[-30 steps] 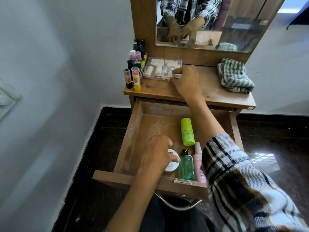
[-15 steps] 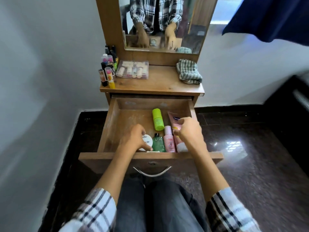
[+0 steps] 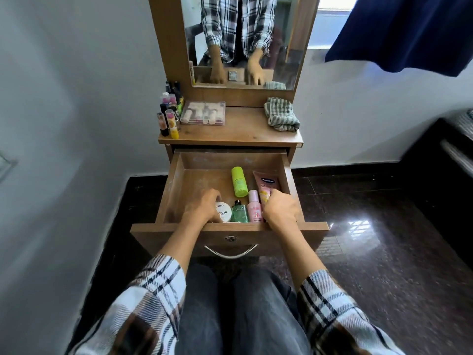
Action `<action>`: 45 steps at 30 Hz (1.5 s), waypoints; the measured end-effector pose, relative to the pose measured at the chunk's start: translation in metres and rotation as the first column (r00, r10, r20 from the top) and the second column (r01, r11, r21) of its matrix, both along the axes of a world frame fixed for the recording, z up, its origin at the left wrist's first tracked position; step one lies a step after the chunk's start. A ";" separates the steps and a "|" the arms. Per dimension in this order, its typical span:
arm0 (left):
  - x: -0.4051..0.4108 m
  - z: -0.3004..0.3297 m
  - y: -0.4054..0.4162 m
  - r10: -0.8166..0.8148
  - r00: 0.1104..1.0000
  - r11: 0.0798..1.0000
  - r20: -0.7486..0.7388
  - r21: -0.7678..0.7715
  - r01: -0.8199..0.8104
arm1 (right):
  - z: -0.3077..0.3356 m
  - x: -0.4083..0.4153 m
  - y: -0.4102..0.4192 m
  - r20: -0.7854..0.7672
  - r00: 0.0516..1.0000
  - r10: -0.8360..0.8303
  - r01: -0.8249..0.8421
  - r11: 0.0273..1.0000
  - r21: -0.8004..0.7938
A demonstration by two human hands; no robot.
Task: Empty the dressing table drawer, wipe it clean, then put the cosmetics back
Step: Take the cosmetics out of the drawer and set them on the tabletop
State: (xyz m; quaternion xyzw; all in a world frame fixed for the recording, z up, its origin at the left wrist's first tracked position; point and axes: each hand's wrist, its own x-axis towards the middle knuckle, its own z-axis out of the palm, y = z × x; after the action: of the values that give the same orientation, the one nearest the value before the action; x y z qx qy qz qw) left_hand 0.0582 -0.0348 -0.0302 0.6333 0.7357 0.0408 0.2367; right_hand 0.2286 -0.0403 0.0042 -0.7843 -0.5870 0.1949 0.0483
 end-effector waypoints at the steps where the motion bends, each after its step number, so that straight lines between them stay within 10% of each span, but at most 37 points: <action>1: 0.000 -0.001 0.001 -0.006 1.000 1.000 0.002 -0.002 0.006 | 0.000 0.000 0.000 -0.008 1.000 0.002 -0.002 1.000 0.005; 19: -0.001 -0.001 0.005 0.093 0.993 0.994 0.070 0.045 -0.096 | 0.034 0.005 0.006 -0.107 0.990 -0.093 0.107 0.986 0.130; 28: -0.004 0.011 0.001 0.279 0.940 0.874 0.199 0.352 -0.334 | 0.104 -0.005 0.001 -0.340 0.940 -0.026 0.180 0.885 0.430; 37: -0.019 0.063 0.044 0.283 0.875 0.703 0.394 0.536 -0.468 | 0.086 -0.057 0.101 -0.212 0.977 -0.010 0.107 0.884 0.455; 45: -0.023 0.067 0.089 0.389 0.887 0.699 0.247 0.548 -0.459 | 0.067 -0.080 0.134 -0.095 0.995 0.009 0.039 0.872 0.487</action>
State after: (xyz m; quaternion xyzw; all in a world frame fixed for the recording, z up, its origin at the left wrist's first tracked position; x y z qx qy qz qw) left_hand 0.0355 0.0545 0.0371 0.4845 0.7969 0.3572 0.0521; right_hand 0.1483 0.0940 0.0711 -0.7412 -0.6081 0.0768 0.2738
